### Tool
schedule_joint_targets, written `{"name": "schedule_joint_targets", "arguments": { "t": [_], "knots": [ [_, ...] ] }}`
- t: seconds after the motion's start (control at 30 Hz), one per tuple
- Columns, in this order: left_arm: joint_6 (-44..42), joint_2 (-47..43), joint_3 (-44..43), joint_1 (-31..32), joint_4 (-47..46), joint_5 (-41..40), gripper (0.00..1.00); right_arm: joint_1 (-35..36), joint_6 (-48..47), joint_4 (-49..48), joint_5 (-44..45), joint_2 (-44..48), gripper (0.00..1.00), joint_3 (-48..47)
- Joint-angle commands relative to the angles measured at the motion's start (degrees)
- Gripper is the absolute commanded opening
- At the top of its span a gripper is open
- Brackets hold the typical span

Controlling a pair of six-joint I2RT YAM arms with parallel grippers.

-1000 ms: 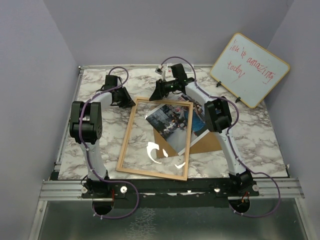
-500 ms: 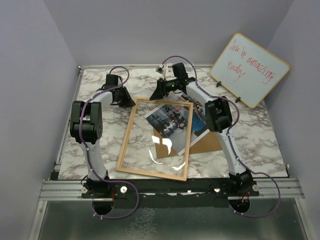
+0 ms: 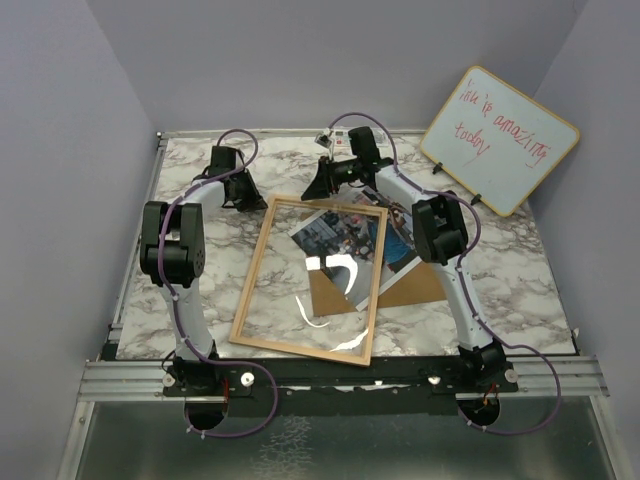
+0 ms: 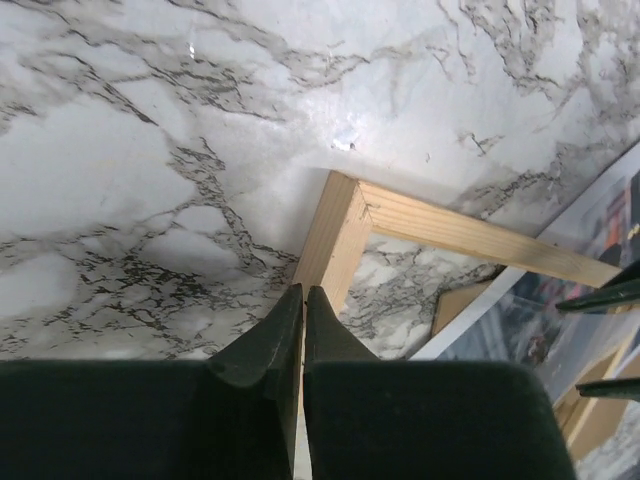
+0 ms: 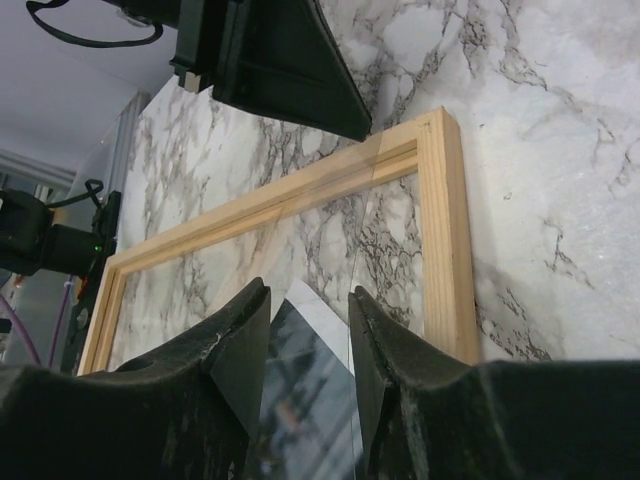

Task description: Put the photo into the frame

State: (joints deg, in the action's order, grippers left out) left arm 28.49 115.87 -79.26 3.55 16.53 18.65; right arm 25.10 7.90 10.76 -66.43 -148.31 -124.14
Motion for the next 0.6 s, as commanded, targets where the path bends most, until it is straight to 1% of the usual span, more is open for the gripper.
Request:
{"name": "schedule_joint_targets", "arguments": {
  "t": [0.0,0.2,0.4,0.47,0.57],
  "knots": [
    [-1.29,2.08,-0.19,-0.03,1.74,-4.25,0.0,-0.03,3.49,-3.42,-6.74,3.61,0.41,1.66],
    [-1.24,2.32,-0.28,0.02,1.74,-4.29,0.0,-0.23,5.24,-5.69,-8.57,3.99,0.4,2.65],
    [-1.24,2.4,-0.41,-0.01,1.75,-4.42,0.0,-0.57,6.94,-8.63,-8.62,4.73,0.39,4.38],
    [-1.24,2.44,-0.52,-0.03,1.75,-4.5,0.0,-0.74,8.09,-10.1,-8.83,5.06,0.39,5.11],
    [-1.18,2.73,-0.69,0.02,1.75,-4.34,0.0,-1.14,11.02,-15.21,-9.9,5.84,0.38,6.9]
  ]
}}
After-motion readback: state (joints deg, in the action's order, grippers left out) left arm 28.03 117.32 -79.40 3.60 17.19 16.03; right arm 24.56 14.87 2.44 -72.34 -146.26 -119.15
